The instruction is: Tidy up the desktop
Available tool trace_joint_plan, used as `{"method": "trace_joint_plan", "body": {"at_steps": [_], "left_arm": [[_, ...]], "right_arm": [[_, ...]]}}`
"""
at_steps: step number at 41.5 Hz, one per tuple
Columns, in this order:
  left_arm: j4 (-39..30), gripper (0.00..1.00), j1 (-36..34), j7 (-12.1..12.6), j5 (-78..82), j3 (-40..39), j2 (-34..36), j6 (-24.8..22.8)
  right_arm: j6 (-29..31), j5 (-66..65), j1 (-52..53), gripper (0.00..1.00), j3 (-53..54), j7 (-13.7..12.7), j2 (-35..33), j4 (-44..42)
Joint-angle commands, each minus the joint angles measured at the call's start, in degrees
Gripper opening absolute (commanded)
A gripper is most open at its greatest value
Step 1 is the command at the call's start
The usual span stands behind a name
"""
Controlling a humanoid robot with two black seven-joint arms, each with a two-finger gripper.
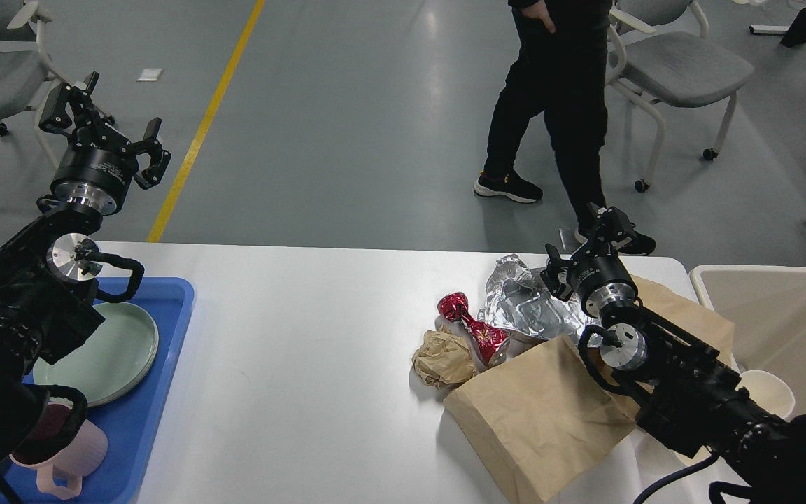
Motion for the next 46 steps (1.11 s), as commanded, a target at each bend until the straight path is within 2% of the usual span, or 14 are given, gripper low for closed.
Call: {"method": "trace_joint_plan", "body": {"at_steps": [1,8,20,34,46], "left_arm": [[0.0,0.97,0.4,-0.1,0.2,0.4,0.3,-0.3],[0.0,0.97,0.7,0.7,0.3,0.7,0.5,0.2],[0.0,0.97,1.2,-0.7,0.3,2.0,-0.1,-0.3],[0.0,0.97,3.8,-6.5,0.3,1.8,-0.8,-0.4],[0.0,0.97,5.9,-6.1,0.3,2.0,-2.2,-0.3]], "right_arm": [[0.0,0.0,0.1,1.00,0.1,0.0,0.0,0.0],[0.0,0.0,0.1,1.00,0.1,0.0,0.0,0.0],[0.0,0.0,0.0,1.00,0.1,0.0,0.0,0.0],[0.0,0.0,0.0,1.00,0.0,0.0,0.0,0.0],[0.0,0.0,0.0,1.00,0.1,0.0,0.0,0.0]]}}
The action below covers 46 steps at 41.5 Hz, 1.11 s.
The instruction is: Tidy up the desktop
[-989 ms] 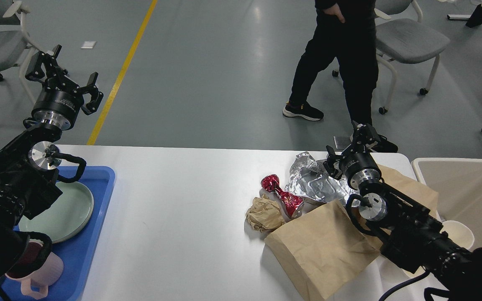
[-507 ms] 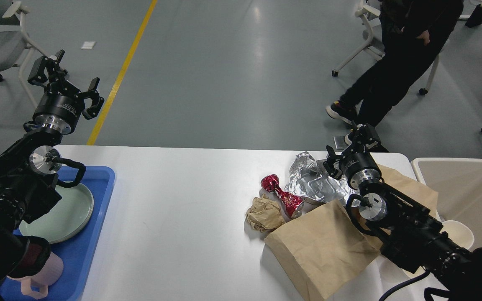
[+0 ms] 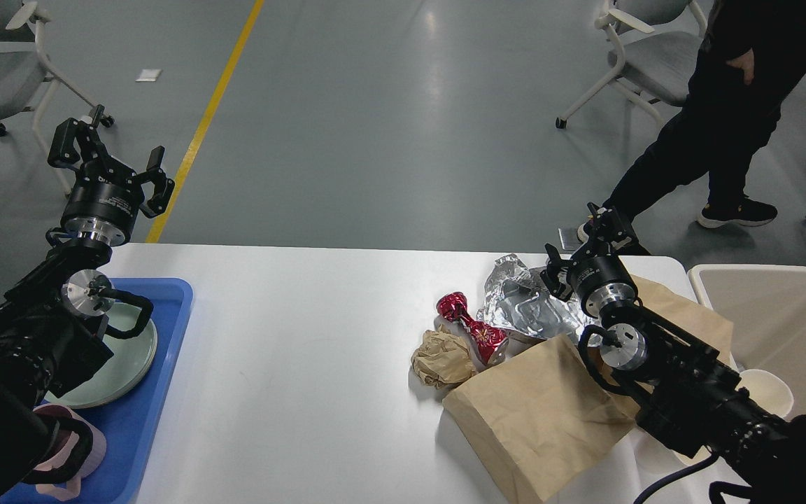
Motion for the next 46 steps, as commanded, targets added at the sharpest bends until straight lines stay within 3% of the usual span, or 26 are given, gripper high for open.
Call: {"method": "trace_joint_plan", "body": {"at_steps": [1,19,46], "left_arm": [[0.0,0.97,0.7,0.3,0.1,0.1,-0.6,0.1],[0.0,0.97,4.1,0.4,0.1,0.1,-2.8,0.8],[0.0,0.97,2.3,0.4,0.1,0.2,-1.7,0.7]], "right_arm": [[0.0,0.0,0.0,1.00,0.0,0.0,0.0,0.0],[0.0,0.0,0.0,1.00,0.1,0.0,0.0,0.0],[0.0,0.0,0.0,1.00,0.0,0.0,0.0,0.0]]}}
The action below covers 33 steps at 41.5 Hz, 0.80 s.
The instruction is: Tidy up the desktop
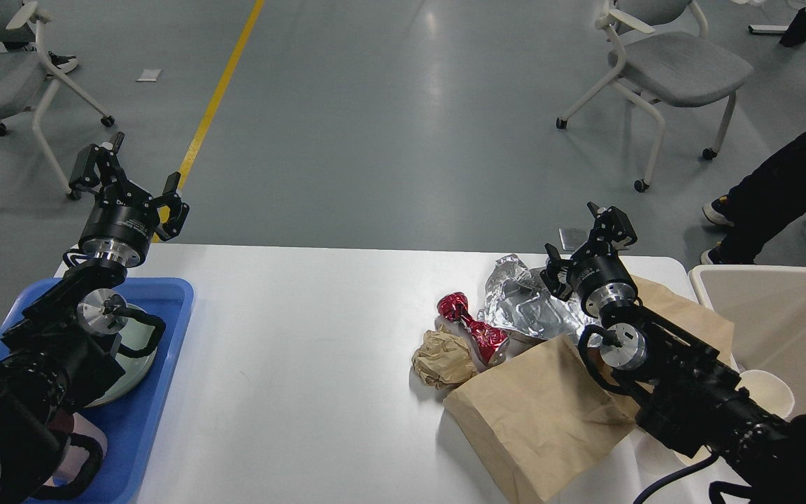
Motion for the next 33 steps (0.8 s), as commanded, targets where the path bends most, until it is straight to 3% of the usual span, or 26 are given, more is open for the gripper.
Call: {"method": "trace_joint_plan", "body": {"at_steps": [1,20,29,33], "left_arm": [[0.0,0.97,0.7,0.0,0.0,0.1,-0.3,-0.2],[0.0,0.97,4.0,-0.6,0.0,0.0,-1.2,-0.8],[0.0,0.97,4.1,-4.1,-0.1,-0.1,-1.3,-1.2],[0.0,0.97,4.1,-4.4,-0.1,-0.1,-1.3,-1.2]], "right_arm": [[0.0,0.0,0.0,1.00,0.0,0.0,0.0,0.0],[0.0,0.0,0.0,1.00,0.0,0.0,0.0,0.0],[0.0,0.0,0.0,1.00,0.0,0.0,0.0,0.0],[0.0,0.0,0.0,1.00,0.0,0.0,0.0,0.0]]}}
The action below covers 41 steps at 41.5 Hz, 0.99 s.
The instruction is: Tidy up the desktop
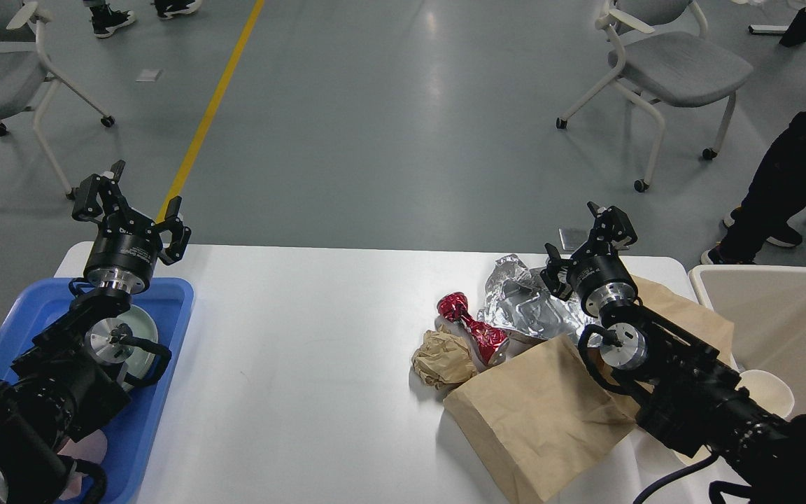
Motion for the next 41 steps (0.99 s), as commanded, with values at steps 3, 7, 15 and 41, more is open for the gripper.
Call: {"method": "trace_joint_plan", "body": {"at_steps": [3,7,15,41], "left_arm": [[0.0,0.97,0.0,-0.5,0.0,0.0,0.0,0.0],[0.0,0.97,0.0,-0.5,0.0,0.0,0.0,0.0],[0.0,0.97,0.0,-0.5,0.0,0.0,0.0,0.0],[0.0,0.97,0.2,-0.5,0.0,-0.1,0.0,0.0]], "right_arm": [[0.0,0.0,0.0,1.00,0.0,0.0,0.0,0.0],[0.0,0.0,0.0,1.00,0.0,0.0,0.0,0.0],[0.0,0.0,0.0,1.00,0.0,0.0,0.0,0.0],[-0.1,0.0,0.3,1.00,0.0,-0.5,0.1,0.0]]}}
